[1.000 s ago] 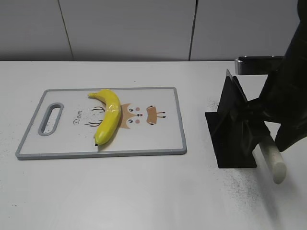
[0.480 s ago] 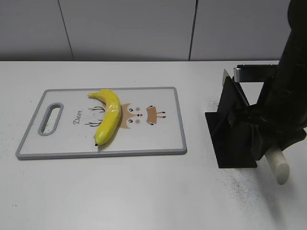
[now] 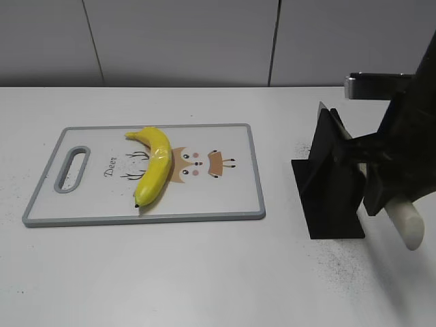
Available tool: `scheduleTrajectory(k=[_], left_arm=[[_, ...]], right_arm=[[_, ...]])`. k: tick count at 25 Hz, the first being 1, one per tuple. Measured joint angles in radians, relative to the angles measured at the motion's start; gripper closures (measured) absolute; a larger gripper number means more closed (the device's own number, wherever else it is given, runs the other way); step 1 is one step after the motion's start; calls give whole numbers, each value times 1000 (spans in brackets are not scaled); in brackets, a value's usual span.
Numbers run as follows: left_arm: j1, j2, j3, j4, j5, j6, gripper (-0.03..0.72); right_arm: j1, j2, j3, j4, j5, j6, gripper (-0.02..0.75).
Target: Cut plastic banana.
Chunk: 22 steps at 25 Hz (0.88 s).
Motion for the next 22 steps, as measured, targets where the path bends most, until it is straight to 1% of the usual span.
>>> scheduleTrajectory(k=[12, 17, 22], left_arm=[[0, 0, 0, 0, 0, 0, 124], [0, 0, 0, 0, -2, 7, 125], [0, 23, -26, -2, -46, 43, 127]], right_arm=[[0, -121, -12, -26, 9, 7, 578], [0, -150, -97, -47, 54, 2, 578], [0, -151, -222, -74, 83, -109, 578]])
